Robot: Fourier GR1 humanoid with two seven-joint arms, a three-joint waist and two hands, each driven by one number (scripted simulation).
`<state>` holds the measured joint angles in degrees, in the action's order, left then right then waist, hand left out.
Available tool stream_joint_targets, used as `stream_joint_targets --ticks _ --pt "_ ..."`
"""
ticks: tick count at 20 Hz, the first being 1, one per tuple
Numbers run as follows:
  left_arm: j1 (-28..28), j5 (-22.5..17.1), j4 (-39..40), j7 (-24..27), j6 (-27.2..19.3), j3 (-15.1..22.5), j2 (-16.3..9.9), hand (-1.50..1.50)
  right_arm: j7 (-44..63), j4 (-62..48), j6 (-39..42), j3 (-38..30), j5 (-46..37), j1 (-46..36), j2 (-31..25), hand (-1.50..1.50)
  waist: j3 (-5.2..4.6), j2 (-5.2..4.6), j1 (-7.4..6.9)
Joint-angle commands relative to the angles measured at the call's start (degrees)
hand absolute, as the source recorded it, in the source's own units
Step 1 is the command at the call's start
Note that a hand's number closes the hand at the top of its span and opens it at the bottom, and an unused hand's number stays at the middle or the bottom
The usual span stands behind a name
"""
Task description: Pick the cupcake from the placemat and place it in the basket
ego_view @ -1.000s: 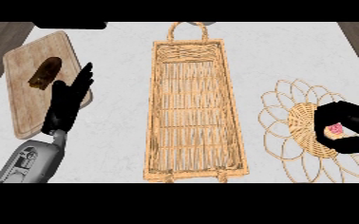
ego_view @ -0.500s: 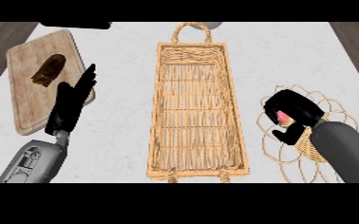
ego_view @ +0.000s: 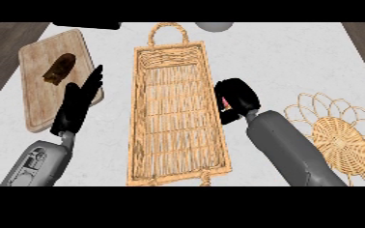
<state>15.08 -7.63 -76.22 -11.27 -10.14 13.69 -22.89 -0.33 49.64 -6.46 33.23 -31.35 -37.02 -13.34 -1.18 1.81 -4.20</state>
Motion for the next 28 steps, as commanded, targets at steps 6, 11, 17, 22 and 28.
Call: stream_joint_targets --ticks 6,11,17,22,28 --pt "0.8 -0.1 0.8 -0.4 0.8 0.3 0.4 0.00 30.1 9.2 -15.1 -1.7 1.8 -12.1 13.1 1.50 0.85 0.24 -2.19" --pt "1.2 0.1 2.8 0.2 1.3 -0.8 -0.2 0.00 45.5 13.7 -19.3 -0.7 -0.4 -24.0 13.2 1.50 0.56 0.36 -1.33" --pt "3.7 0.2 4.2 -0.1 1.7 -0.9 0.7 0.00 66.7 13.7 -20.9 1.3 -2.8 -40.3 13.3 1.50 0.54 -0.21 -1.59" --pt "3.9 0.7 3.8 0.1 1.7 -0.3 1.5 0.00 78.7 8.9 -17.6 0.3 -3.2 -54.3 13.3 1.50 0.66 -0.61 -1.42" --pt "4.1 0.3 4.4 0.3 1.2 -1.4 1.6 0.00 83.4 -2.1 -6.5 -0.2 -3.0 -65.0 13.3 1.50 0.59 -0.82 0.21"
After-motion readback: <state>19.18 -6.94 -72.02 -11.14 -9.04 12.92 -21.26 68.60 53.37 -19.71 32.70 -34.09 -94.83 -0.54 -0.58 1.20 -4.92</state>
